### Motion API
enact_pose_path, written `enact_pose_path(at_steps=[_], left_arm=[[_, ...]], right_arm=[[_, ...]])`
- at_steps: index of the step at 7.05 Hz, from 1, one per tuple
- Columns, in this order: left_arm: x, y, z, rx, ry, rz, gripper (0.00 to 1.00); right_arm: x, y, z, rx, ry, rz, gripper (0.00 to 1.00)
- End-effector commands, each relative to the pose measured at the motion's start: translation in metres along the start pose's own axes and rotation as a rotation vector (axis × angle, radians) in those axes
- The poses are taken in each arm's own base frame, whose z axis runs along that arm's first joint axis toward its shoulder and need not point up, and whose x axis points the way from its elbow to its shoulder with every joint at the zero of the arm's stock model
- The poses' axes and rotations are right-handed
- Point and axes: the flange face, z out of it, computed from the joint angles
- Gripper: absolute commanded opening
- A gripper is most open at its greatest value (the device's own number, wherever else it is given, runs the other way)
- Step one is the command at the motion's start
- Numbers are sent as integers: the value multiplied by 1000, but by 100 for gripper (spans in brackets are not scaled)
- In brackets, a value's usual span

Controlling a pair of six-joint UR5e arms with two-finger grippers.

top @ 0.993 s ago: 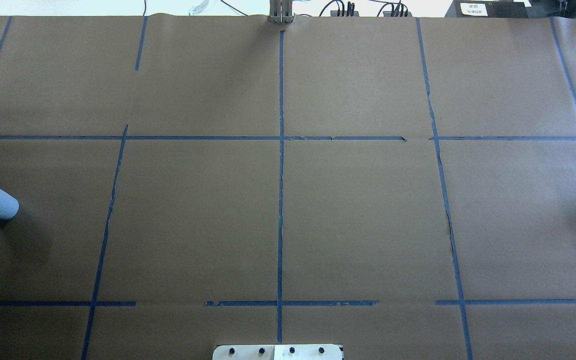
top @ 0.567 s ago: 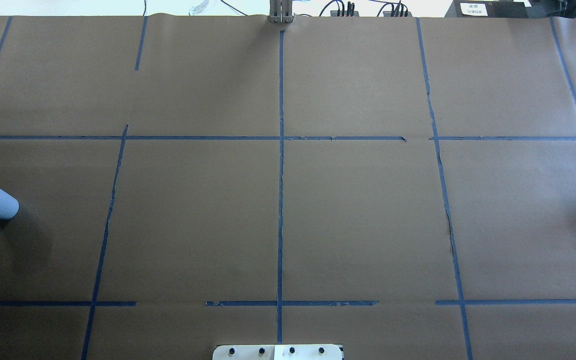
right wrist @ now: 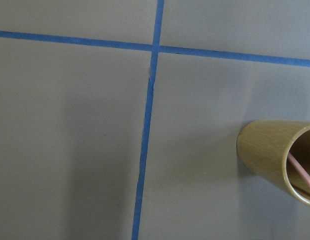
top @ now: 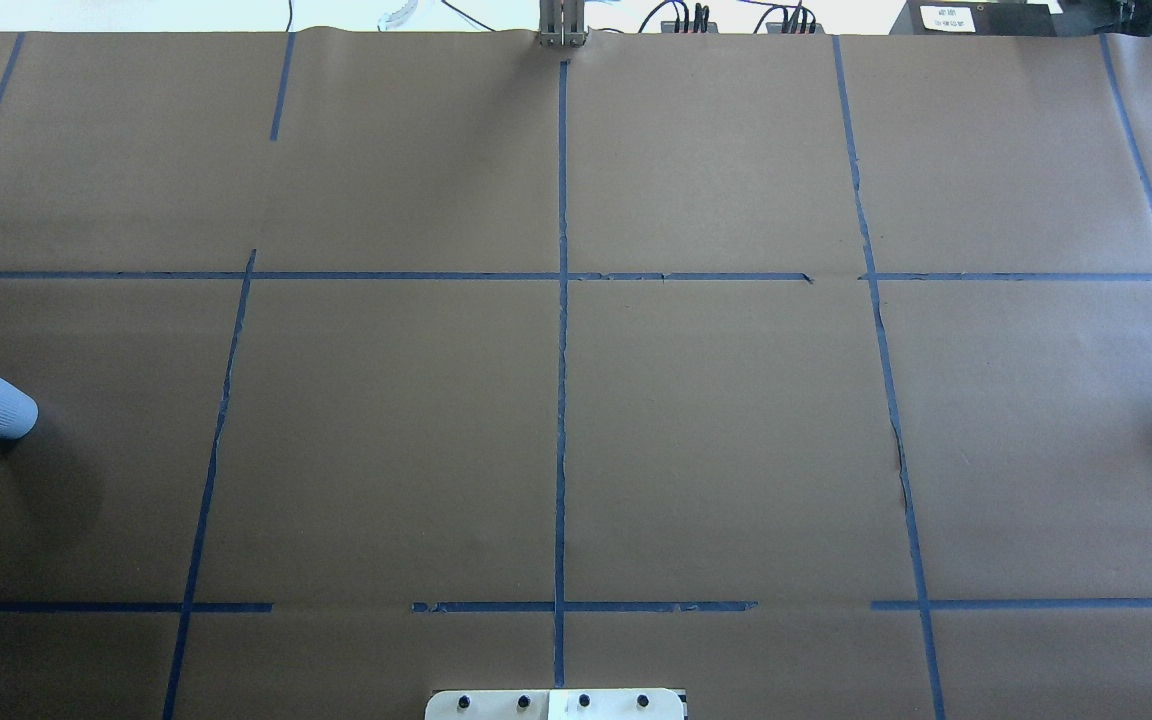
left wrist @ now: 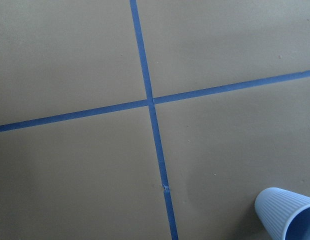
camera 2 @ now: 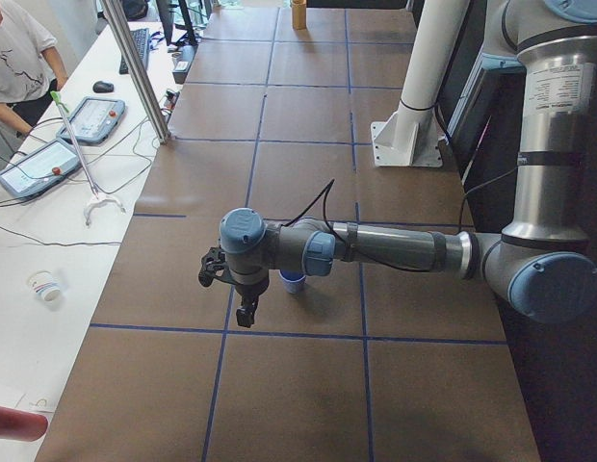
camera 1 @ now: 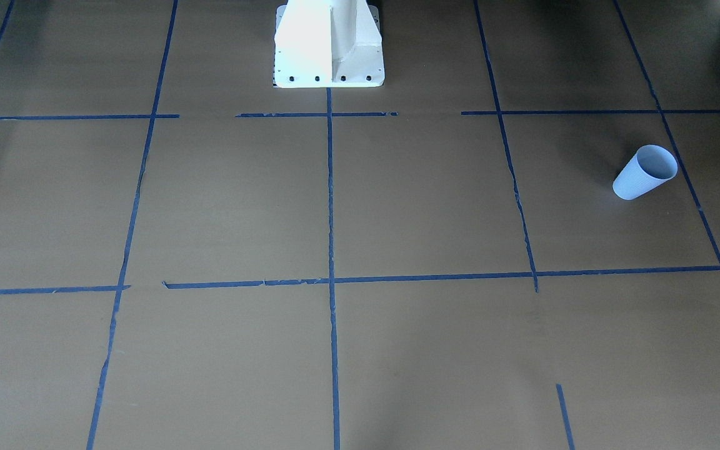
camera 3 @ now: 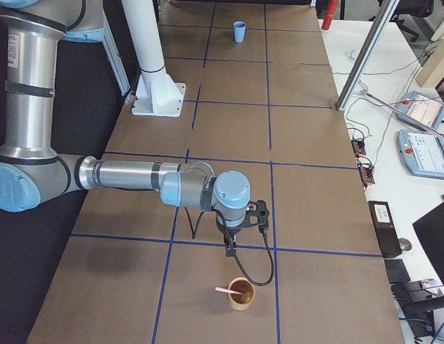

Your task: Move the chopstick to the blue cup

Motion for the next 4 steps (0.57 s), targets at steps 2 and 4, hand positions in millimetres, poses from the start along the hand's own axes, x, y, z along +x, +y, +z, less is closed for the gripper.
enact_pose_path(at_steps=[2, 4], left_arm=[[13, -2, -2, 16, 119, 7, 100], [44, -7, 31, -15, 138, -15, 100]], right_arm=[[-7, 6, -5, 14, 0, 6, 100], [-9, 2, -8, 21, 2, -3, 100]])
